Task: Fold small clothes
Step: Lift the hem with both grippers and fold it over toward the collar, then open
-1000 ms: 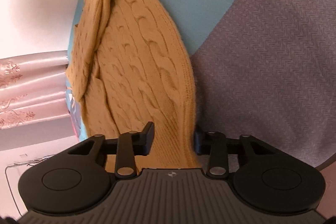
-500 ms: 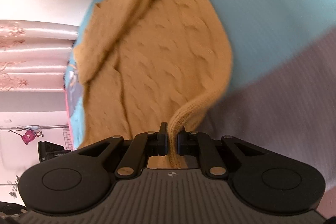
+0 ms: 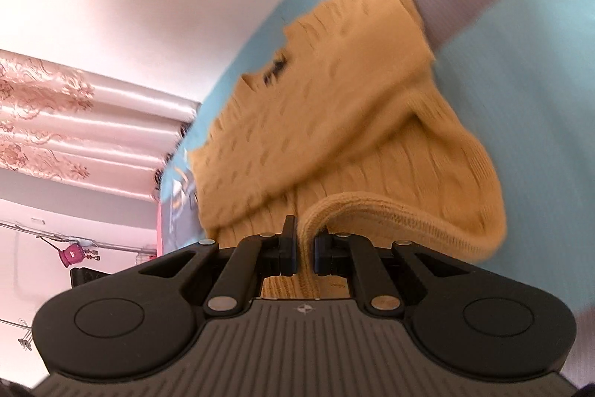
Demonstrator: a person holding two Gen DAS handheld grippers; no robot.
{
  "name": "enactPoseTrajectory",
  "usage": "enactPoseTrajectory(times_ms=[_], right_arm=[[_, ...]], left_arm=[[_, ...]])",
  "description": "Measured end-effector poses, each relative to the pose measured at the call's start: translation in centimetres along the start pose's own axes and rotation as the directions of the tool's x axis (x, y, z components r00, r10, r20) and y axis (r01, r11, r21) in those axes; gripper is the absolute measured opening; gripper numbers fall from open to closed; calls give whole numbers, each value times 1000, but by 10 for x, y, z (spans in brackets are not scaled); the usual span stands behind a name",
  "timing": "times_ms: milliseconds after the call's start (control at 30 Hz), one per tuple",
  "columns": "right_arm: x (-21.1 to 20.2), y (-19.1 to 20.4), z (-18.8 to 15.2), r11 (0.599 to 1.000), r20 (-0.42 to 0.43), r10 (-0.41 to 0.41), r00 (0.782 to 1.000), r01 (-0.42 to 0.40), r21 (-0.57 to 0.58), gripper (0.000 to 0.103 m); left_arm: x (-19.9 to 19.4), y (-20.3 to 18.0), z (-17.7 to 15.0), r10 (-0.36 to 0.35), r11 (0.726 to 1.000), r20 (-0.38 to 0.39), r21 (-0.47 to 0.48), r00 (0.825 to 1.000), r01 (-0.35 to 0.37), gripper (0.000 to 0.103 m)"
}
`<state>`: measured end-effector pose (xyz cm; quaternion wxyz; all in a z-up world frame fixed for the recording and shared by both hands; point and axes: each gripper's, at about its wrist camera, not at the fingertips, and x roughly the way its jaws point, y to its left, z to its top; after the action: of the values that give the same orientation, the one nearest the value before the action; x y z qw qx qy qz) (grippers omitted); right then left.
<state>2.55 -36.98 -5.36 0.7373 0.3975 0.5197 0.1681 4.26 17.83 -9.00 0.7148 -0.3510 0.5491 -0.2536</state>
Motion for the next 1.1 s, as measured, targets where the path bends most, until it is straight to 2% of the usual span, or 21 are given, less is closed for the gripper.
enactPoseTrajectory(times_ms=[300,500,767,833,867,933,1000,1067,1100], right_arm=[[26,19,72,999,69,34,997,-32,-35,10],[47,10,111,1000,111,16,994,-17,11,10],[72,2,150,996,147,-8,989,-5,89,10],[79,-2,157,993,168,-19,986,-1,120,10],[82,-4,161,990,177,-31,984,6,140,12],[88,-10,164,978,185,-74,980,35,204,17],[89,-14,165,971,205,-99,974,49,234,30],[83,-14,162,971,243,-111,964,53,234,62],[77,-12,160,973,262,-119,958,60,223,64]], left_arm=[[10,-9,67,38,999,51,28,998,-40,73],[21,-2,104,59,998,72,-1,996,-59,70],[38,2,145,127,992,73,-6,989,-127,70],[41,4,154,150,989,83,-10,985,-149,73],[42,5,157,175,984,91,-30,980,-173,82],[41,11,162,196,979,108,-75,975,-188,103],[33,14,162,205,976,145,-102,968,-191,103],[22,15,160,213,974,167,-110,963,-197,103],[16,15,158,234,970,173,-112,957,-217,103]])
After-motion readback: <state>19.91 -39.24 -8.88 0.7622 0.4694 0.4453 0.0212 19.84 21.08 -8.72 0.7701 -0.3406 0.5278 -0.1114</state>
